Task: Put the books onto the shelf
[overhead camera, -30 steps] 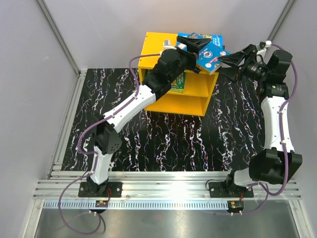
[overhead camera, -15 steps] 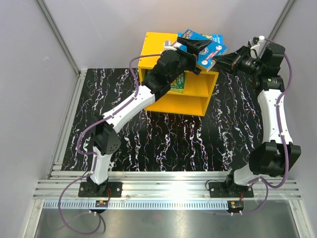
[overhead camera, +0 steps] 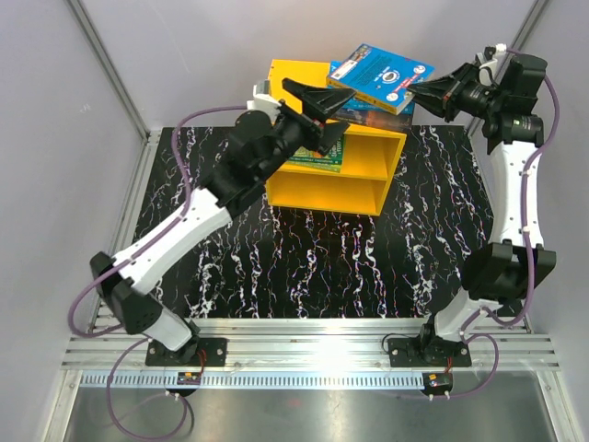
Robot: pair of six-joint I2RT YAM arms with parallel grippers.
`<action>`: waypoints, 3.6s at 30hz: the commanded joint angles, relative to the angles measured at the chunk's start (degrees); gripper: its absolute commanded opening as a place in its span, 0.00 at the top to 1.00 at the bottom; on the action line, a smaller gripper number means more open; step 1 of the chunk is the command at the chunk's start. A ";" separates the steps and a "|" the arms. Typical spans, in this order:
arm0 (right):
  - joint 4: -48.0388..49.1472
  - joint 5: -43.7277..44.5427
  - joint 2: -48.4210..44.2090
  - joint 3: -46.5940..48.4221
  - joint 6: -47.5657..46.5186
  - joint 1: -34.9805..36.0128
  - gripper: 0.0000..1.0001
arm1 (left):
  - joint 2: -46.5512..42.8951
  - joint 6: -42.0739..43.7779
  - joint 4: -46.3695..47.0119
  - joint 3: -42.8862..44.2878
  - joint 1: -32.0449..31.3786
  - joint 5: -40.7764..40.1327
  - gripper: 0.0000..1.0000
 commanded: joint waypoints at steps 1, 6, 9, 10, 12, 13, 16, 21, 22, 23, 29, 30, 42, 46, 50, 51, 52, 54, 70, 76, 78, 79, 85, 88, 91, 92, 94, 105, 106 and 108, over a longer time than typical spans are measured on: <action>-1.06 -2.70 2.18 3.65 -2.31 -3.13 1.00 | -7.41 6.58 -1.62 -5.18 0.39 -3.34 0.01; -3.43 -5.33 5.26 6.99 -4.42 -5.07 1.00 | -18.56 11.42 -4.79 -16.87 0.56 -10.29 0.01; -5.28 -5.77 5.18 7.52 -5.21 -5.07 1.00 | -22.70 13.00 -5.40 -21.27 0.56 -14.60 0.01; -4.68 -6.12 4.83 7.26 -5.21 -5.07 1.00 | -23.33 13.44 -6.01 -21.97 0.56 -16.26 0.01; -4.49 -7.35 4.39 7.08 -5.56 -5.07 1.00 | -24.47 14.50 -6.54 -22.68 0.56 -17.33 0.01; -4.49 -8.84 4.39 7.43 -5.91 -5.07 1.00 | -24.65 14.76 -6.98 -22.77 0.56 -17.95 0.01; -3.97 -12.61 5.18 8.75 -6.88 -5.07 1.00 | -24.56 15.73 -7.60 -22.77 0.56 -18.13 0.01; -0.81 -15.97 7.81 8.75 -5.83 -5.07 1.00 | -24.12 16.00 -7.69 -23.74 0.48 -18.04 0.01; -0.37 -16.75 8.16 8.84 -5.66 -5.07 1.00 | -24.12 16.17 -7.78 -23.83 0.56 -18.21 0.01; 0.33 -17.11 8.52 8.93 -4.70 -5.07 1.00 | -24.04 16.43 -7.86 -23.91 0.56 -18.30 0.01; 0.78 -17.29 11.15 10.94 -3.89 -4.99 0.74 | -24.04 17.66 -8.31 -24.18 0.56 -20.15 0.01; -0.09 -17.11 11.50 11.30 -4.33 -4.99 0.66 | -23.86 17.67 -8.13 -24.18 0.56 -20.15 0.01; -13.16 -12.72 9.40 13.59 -14.78 -5.86 0.00 | -23.33 19.42 -9.79 -23.92 0.48 -20.93 0.01; -29.68 1.10 8.00 16.13 -27.60 -6.66 0.00 | -24.82 23.28 -13.04 -24.09 0.48 -23.74 0.01; -37.18 16.26 2.82 10.88 -37.19 -6.74 0.00 | -28.51 31.00 -15.16 -27.06 0.48 -26.56 0.01; -36.67 18.72 -0.85 8.60 -37.64 -6.74 0.00 | -29.30 32.94 -15.16 -27.86 0.56 -26.83 0.01; -35.79 22.75 -3.06 3.18 -37.82 -6.74 0.00 | -30.09 35.13 -15.07 -28.83 0.56 -26.92 0.01; -31.77 26.03 -10.76 -3.17 -37.04 -6.74 0.00 | -32.38 39.54 -15.68 -31.46 0.48 -27.70 0.01; 2.80 21.22 -61.79 -55.93 -19.64 -6.66 0.00 | -48.46 47.29 -22.46 -44.92 0.56 -38.51 0.01; -1.76 24.00 -57.58 -51.46 -23.75 -6.66 0.00 | -49.35 48.42 -21.32 -46.41 0.48 -34.84 0.01; -7.88 30.92 -55.57 -50.75 -26.74 -6.66 0.00 | -47.42 52.28 -15.30 -48.33 0.48 -26.36 0.01; -9.75 38.71 -54.07 -50.84 -27.27 -6.66 0.00 | -45.24 54.56 -12.20 -49.48 0.56 -22.65 0.01; -16.00 43.63 -26.59 -48.39 -25.95 -6.74 0.00 | -26.71 53.71 -0.05 -47.32 0.13 -0.92 0.01; -13.74 45.73 -15.32 -48.28 -24.91 -7.71 0.00 | -15.27 49.32 2.85 -43.27 -2.76 3.40 0.01; -8.81 45.82 -10.48 -50.48 -23.24 -9.99 0.00 | -3.60 46.86 1.72 -37.39 -7.06 2.18 0.01; -8.19 45.82 -8.81 -50.83 -23.06 -10.00 0.00 | -1.30 45.80 0.58 -35.97 -7.86 2.26 0.01; -5.91 44.68 -7.57 -52.67 -23.14 -10.00 0.00 | 4.67 42.21 -0.57 -33.86 -9.97 3.40 0.01; 4.29 30.63 -9.93 -68.75 -22.79 -9.38 0.00 | 21.22 30.42 2.07 -27.44 -18.50 5.51 0.01; 4.73 30.26 -10.72 -71.38 -22.27 -8.77 0.00 | 22.01 29.89 2.41 -27.26 -18.77 5.60 0.01; 5.96 29.56 -13.36 -73.51 -22.00 -7.89 0.00 | 24.38 28.48 3.73 -26.91 -19.03 5.61 0.01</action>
